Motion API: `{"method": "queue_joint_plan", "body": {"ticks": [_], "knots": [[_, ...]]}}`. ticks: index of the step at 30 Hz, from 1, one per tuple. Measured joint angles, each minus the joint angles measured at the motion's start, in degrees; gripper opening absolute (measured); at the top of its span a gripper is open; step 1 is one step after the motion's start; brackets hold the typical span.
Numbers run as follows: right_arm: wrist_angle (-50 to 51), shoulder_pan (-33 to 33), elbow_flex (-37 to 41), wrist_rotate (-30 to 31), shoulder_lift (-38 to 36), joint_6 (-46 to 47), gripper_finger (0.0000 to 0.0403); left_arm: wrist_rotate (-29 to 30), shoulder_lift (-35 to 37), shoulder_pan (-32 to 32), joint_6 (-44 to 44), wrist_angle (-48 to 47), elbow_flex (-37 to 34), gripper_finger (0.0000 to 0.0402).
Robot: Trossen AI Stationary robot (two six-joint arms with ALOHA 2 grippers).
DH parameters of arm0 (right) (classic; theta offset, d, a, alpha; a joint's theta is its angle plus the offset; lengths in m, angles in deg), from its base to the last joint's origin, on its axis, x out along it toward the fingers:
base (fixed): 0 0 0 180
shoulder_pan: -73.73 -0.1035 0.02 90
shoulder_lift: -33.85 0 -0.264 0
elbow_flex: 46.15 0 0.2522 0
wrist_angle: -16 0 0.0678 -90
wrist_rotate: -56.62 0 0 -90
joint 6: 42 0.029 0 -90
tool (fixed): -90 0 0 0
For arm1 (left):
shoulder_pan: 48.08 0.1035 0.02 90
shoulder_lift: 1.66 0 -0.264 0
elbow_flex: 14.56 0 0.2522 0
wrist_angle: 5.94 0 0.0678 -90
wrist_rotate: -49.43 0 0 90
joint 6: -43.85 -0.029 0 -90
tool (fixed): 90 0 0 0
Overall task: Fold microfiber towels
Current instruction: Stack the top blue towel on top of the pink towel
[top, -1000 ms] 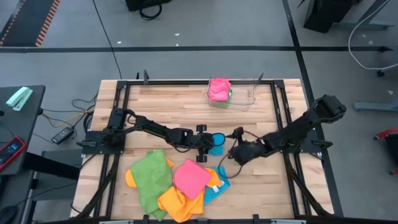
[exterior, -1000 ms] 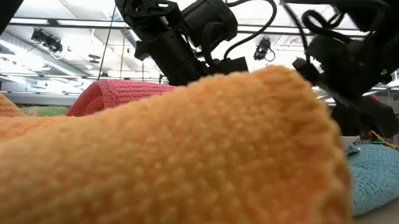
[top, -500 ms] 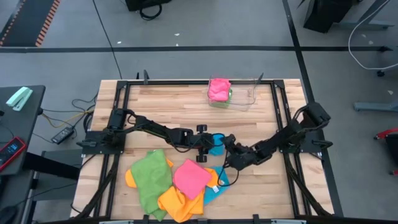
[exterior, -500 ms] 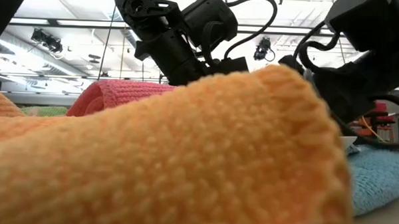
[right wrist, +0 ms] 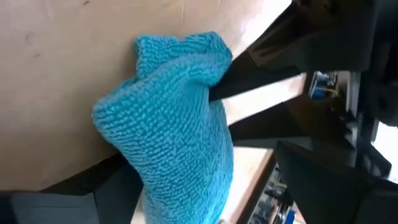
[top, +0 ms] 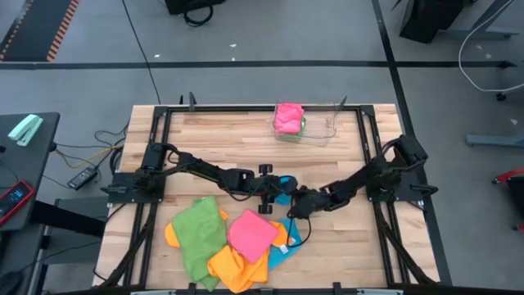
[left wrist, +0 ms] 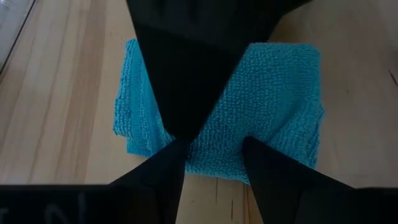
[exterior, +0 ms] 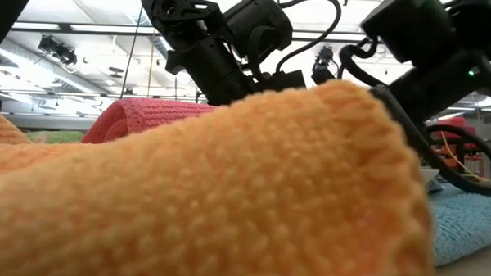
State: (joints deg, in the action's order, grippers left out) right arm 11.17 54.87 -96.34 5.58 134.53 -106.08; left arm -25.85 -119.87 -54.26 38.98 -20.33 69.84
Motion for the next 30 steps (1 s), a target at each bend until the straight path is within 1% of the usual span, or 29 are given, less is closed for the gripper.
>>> {"method": "queue_joint_plan", "body": {"ticks": [5,9,14,19,24,28,30], "knots": [[-0.23,1.70,-0.19,-4.67,-0.07,-0.65,0.0317,0.00,0.00,0.00,-0.25,0.02,0.00,0.0174],[-0.53,3.03,-0.20,-7.14,-0.09,-0.62,0.0286,0.02,0.00,0.00,-0.28,0.02,0.00,0.0172],[-0.64,2.86,-0.19,-9.20,-0.05,-0.28,0.0240,0.08,0.00,0.00,-0.35,-0.20,-0.07,0.0177],[-0.63,2.83,-0.19,-9.80,-0.04,0.69,0.0191,0.04,0.00,0.00,-0.35,-0.15,-0.04,0.0179],[-0.61,2.83,-0.19,-9.74,-0.02,2.90,0.0147,0.07,0.10,0.00,-0.61,-0.14,-0.04,0.0188],[-1.16,2.83,-0.27,-9.08,-0.04,4.89,0.0116,0.32,2.74,-0.10,-0.96,-3.96,-0.09,0.0197],[-1.36,2.58,-0.34,-7.15,-0.04,5.17,0.0103,0.44,4.62,-0.13,-0.37,-7.18,-0.07,0.0199]]}}
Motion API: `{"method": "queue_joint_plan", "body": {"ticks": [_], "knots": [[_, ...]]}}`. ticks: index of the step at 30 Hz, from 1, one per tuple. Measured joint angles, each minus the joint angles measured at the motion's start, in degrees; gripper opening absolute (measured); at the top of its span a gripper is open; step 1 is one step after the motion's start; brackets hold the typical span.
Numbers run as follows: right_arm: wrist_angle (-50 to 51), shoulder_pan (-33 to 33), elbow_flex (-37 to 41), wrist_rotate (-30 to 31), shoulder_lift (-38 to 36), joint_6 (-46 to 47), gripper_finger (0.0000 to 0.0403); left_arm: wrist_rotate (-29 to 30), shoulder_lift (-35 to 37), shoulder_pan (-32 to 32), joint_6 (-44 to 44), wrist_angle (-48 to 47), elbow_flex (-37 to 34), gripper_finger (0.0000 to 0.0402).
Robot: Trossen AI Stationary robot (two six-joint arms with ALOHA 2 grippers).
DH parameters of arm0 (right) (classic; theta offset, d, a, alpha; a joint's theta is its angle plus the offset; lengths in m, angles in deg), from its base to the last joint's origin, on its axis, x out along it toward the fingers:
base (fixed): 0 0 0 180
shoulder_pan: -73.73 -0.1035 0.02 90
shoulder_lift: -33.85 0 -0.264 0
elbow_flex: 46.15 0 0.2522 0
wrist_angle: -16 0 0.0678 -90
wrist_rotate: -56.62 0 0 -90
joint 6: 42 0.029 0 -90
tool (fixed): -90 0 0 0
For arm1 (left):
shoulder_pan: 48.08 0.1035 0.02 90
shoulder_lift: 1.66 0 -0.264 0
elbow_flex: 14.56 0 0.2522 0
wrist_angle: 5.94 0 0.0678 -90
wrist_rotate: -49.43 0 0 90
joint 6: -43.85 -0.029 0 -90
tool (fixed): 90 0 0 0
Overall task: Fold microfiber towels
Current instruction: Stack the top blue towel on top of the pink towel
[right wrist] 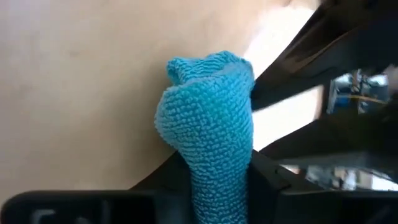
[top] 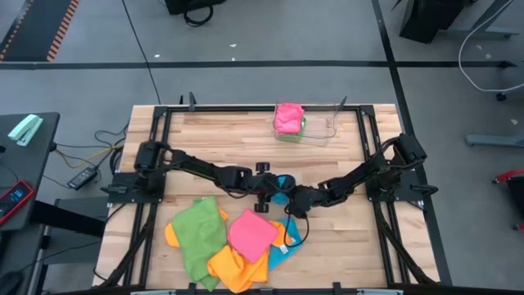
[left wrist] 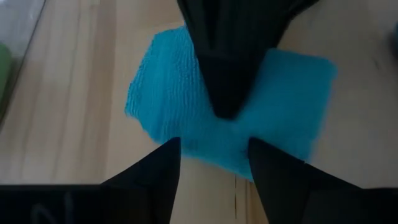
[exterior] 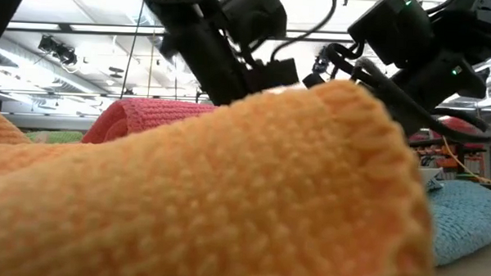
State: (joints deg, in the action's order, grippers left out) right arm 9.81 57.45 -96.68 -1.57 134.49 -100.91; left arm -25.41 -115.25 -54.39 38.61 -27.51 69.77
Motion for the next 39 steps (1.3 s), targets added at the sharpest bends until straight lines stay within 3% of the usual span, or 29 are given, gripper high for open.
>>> {"method": "queue_joint_plan", "body": {"ticks": [10,16,23,32,39], "knots": [[2.97,-1.98,0.02,11.92,-3.64,-2.13,0.0086,0.09,1.87,0.00,1.91,-6.76,0.02,0.0186],[13.86,-1.42,0.06,15.99,-10.75,0.29,0.0087,0.22,1.87,-0.36,4.22,-7.30,-0.03,0.0186],[24.90,1.17,0.08,19.88,-20.77,4.15,0.0087,0.23,1.85,-2.13,4.64,2.73,-6.54,0.0176],[22.80,13.10,0.08,19.74,-30.41,-2.08,0.0087,0.23,1.85,-2.80,4.59,11.49,-11.13,0.0172],[10.32,26.09,0.11,13.20,-27.58,-7.89,0.0087,0.25,1.85,-2.49,4.55,12.36,-11.10,0.0173]]}}
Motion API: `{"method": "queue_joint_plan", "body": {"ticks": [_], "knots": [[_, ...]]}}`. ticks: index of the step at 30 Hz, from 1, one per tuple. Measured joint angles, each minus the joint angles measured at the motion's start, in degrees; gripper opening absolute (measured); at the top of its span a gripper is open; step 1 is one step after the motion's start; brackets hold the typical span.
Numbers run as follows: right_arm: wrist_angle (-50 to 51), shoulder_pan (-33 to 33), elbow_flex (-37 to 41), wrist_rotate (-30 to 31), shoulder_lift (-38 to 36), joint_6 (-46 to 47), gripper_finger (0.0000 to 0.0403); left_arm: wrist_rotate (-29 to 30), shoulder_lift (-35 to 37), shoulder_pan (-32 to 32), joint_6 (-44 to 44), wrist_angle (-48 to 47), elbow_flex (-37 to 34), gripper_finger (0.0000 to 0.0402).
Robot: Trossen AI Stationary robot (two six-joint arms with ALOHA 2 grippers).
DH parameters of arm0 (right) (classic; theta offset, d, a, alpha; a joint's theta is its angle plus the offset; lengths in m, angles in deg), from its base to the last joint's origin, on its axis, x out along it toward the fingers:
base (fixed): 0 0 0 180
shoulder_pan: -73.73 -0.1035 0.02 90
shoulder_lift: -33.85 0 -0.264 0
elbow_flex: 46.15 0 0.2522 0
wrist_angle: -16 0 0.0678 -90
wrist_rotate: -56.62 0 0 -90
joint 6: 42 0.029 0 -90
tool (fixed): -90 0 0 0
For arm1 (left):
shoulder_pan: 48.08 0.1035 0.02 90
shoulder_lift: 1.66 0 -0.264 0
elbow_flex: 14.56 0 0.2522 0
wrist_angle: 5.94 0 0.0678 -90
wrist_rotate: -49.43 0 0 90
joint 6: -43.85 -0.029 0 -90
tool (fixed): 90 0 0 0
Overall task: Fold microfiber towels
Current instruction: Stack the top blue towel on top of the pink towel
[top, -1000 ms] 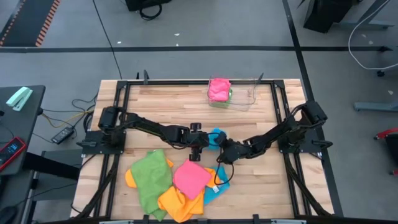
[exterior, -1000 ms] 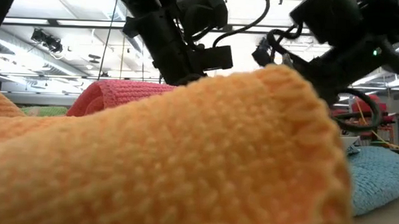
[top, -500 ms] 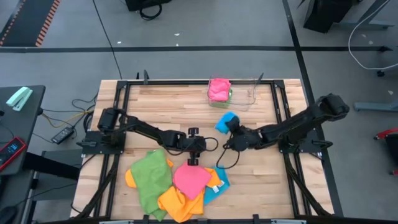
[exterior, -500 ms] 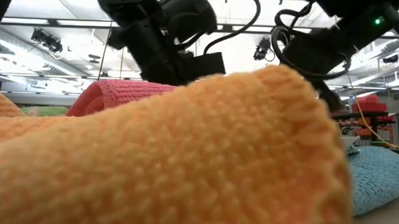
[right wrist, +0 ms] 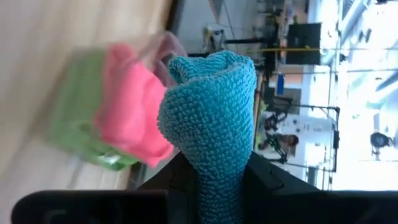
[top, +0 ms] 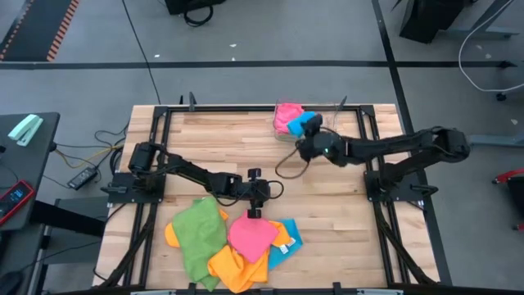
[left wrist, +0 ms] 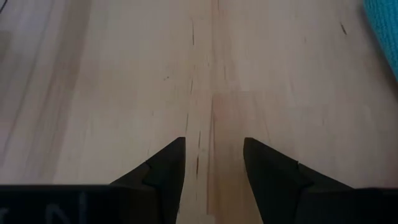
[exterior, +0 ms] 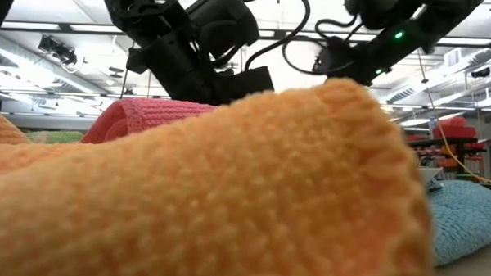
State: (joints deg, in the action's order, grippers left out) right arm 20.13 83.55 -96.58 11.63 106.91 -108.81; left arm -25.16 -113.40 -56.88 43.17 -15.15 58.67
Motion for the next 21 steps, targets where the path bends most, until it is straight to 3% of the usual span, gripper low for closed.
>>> {"method": "queue_joint_plan", "body": {"ticks": [5,11,21], "knots": [[-7.17,6.89,-0.04,-2.92,5.57,0.63,0.0087,-0.01,0.00,-0.01,-0.03,0.11,-0.01,0.0173],[-9.09,11.18,-2.47,-8.89,8.48,16.24,0.0087,-0.01,0.00,0.08,-1.54,0.69,-0.01,0.0172],[3.82,22.25,-13.58,-37.87,7.71,56.84,0.0087,-0.01,0.00,1.27,-1.52,0.57,0.00,0.0173]]}}
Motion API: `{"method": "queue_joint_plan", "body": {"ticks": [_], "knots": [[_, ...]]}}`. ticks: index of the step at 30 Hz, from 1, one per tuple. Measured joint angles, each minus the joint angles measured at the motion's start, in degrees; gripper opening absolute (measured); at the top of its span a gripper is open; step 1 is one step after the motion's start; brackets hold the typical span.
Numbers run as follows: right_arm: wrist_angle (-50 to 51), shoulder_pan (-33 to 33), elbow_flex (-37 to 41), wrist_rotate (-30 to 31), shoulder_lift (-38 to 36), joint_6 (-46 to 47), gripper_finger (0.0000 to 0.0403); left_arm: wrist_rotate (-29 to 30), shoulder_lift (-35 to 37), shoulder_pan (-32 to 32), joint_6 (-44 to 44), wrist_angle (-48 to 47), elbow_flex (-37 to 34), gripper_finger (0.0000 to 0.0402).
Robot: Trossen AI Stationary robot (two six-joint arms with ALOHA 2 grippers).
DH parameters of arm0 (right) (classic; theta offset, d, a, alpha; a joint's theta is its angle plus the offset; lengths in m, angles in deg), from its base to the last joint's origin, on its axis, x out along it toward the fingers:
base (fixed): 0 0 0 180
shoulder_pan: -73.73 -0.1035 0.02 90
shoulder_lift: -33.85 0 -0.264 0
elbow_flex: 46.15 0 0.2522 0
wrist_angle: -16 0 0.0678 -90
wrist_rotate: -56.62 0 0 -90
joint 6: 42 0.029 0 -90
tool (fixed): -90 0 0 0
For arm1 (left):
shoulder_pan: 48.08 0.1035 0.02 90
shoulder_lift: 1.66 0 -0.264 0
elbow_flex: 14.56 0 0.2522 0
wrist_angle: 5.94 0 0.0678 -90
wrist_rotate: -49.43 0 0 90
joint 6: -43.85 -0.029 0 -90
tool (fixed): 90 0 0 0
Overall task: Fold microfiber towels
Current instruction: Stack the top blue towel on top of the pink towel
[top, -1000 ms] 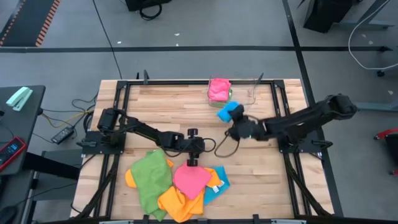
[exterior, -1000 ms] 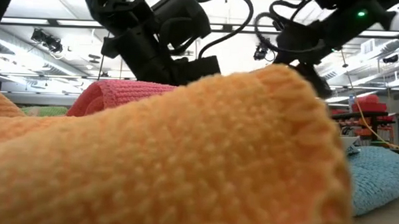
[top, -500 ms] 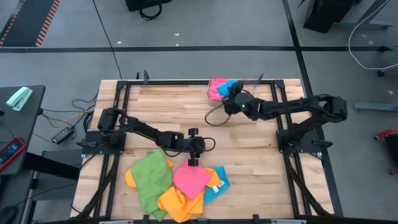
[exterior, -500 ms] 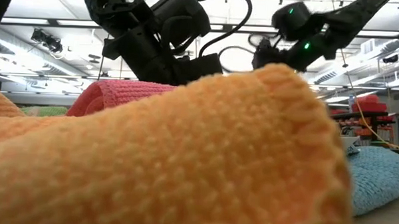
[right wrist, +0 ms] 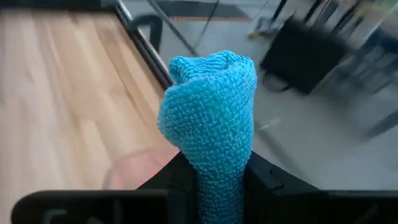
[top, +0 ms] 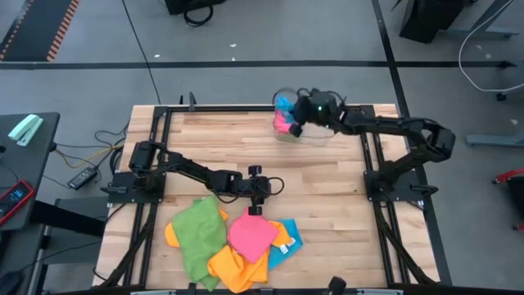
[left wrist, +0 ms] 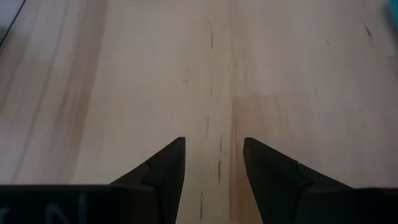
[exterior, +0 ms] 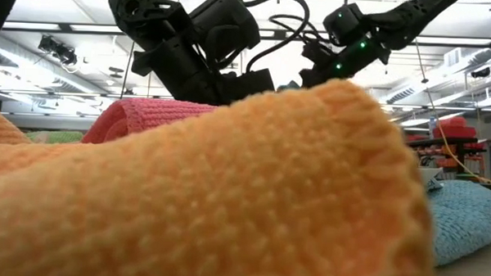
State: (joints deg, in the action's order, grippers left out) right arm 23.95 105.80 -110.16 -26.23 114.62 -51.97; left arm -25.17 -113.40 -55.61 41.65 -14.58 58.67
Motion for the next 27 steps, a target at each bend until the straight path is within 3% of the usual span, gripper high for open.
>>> {"method": "queue_joint_plan", "body": {"ticks": [7,13,20,23,27], "knots": [[-0.87,9.42,1.71,-16.61,1.23,22.29,0.0087,0.00,0.00,-0.02,-0.02,-0.43,0.00,0.0173],[-3.95,13.75,2.68,-28.62,6.93,34.38,0.0087,0.00,0.00,-0.02,-0.02,-0.41,0.00,0.0172],[-11.60,15.11,2.73,-37.17,14.37,43.38,0.0087,0.00,0.00,-0.02,0.00,-0.66,0.00,0.0172],[-18.42,15.18,2.68,-37.68,15.07,46.40,0.0083,0.00,0.00,-0.02,0.02,-1.01,0.00,0.0172],[-16.88,15.98,2.70,-37.67,16.19,46.94,0.0068,0.00,0.00,-0.02,-0.02,-1.72,0.00,0.0173]]}}
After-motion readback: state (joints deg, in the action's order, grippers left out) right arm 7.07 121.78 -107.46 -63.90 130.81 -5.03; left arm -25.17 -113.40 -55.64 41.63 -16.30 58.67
